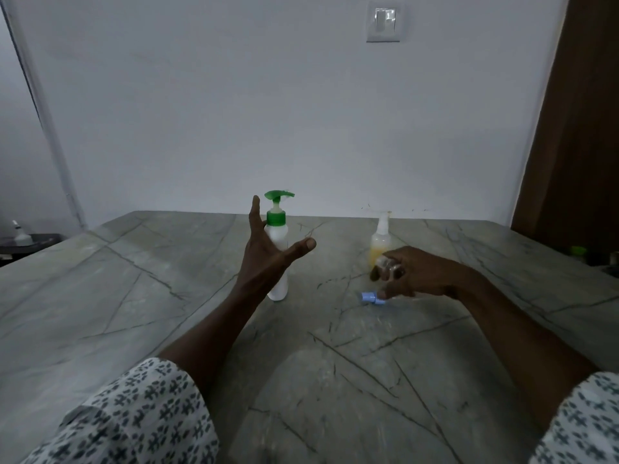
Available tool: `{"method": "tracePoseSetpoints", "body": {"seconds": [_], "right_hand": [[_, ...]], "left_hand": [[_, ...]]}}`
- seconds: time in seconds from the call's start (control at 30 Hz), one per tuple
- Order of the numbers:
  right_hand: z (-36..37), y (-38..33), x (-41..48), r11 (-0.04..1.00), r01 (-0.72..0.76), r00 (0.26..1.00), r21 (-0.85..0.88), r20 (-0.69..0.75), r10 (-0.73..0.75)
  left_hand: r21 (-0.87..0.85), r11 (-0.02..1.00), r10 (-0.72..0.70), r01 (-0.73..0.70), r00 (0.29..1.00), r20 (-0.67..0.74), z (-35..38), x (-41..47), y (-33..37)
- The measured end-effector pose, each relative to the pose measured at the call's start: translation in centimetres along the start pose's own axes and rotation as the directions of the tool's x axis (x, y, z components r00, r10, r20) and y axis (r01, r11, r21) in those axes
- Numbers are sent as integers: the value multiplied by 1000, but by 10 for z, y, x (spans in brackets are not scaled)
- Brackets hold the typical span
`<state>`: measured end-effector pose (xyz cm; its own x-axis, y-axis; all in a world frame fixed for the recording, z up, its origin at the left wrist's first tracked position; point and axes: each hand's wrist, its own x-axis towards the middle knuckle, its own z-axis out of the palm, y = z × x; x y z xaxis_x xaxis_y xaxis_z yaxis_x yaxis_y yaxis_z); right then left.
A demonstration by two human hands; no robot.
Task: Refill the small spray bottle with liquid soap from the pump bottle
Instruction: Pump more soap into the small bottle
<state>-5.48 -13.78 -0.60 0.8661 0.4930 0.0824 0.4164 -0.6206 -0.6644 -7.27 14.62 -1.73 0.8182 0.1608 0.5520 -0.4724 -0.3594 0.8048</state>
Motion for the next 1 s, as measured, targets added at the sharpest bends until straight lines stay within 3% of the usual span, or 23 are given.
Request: {"method": "tracePoseSetpoints", "body": {"seconds": [0.13,0.33,0.4,0.57,0.7,0.83,0.93,1.0], "right_hand": [[11,-4,5,984,63,998,-167,-8,-65],[18,-2,32,892,-5,928,-452,-335,-164],[27,4,44,851,-50,914,-522,-368,-172],[36,19,58,833,-68,881,-550,-425,-209],[32,16,56,924,-32,892,-380,-429,-146],[20,12,50,999,-2,836,-41,-548,-21],[14,8,42,971,53,849,233,-522,79],[9,1,32,947,118,855,299,-515,56]], "left_hand": [[-5,1000,6,-6,1000,-1,1,0,2],[-5,1000,24,-24,1000,0,1,1,1],[-1,1000,26,-26,1000,-2,2,3,0],[-21,999,23,-24,1000,-12,1,4,-4],[-39,999,11,-12,1000,-12,1,3,-4],[-45,999,5,-5,1000,0,0,3,-3],[-70,998,8,-8,1000,5,0,5,0],[-70,997,14,-13,1000,10,-3,6,2]]}}
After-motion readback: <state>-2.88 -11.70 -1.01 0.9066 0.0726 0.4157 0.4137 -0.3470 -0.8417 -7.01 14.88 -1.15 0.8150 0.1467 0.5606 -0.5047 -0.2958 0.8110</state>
